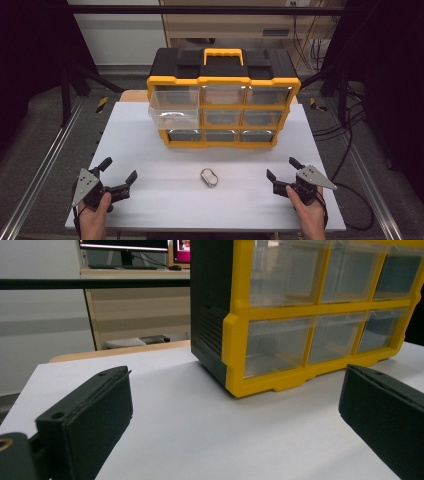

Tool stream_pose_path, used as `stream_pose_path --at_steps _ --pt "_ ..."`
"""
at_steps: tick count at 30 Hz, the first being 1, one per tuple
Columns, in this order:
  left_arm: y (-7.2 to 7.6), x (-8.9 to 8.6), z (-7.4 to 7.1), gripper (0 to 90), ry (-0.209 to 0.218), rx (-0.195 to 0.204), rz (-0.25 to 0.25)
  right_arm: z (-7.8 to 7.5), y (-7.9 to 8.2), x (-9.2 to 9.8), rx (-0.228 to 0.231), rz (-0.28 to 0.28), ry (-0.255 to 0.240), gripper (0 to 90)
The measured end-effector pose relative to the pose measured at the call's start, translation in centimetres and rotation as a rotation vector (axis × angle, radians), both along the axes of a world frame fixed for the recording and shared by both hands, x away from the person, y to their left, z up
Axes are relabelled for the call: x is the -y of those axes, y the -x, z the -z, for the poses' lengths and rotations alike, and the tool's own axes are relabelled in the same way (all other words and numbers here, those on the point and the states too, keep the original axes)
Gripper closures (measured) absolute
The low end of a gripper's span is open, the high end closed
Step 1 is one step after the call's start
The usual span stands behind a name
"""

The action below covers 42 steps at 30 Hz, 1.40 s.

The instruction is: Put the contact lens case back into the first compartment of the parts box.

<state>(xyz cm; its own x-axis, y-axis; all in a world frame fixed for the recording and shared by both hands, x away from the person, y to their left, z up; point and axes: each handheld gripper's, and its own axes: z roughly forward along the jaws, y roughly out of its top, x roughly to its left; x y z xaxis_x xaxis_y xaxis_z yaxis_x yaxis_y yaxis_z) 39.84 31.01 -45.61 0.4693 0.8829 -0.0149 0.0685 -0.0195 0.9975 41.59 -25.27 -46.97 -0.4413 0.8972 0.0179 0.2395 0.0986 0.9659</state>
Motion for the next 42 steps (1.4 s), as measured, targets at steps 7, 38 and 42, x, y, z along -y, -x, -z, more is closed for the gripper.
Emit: stream_pose_path --at_steps 7,38,42 --pt "-0.1 0.5 0.2 0.5 -0.006 -0.012 0.016 -0.1 -0.1 -0.7 -0.083 0.002 0.037 9.1" --pt "-0.6 3.1 1.0 1.2 -0.046 -0.058 0.059 -0.6 -0.4 -14.7 -0.334 -0.296 0.310 10.2" --pt "-0.8 3.4 1.2 1.3 -0.044 -0.070 0.063 -0.7 -1.1 -16.1 -0.362 -0.287 0.357 14.9"
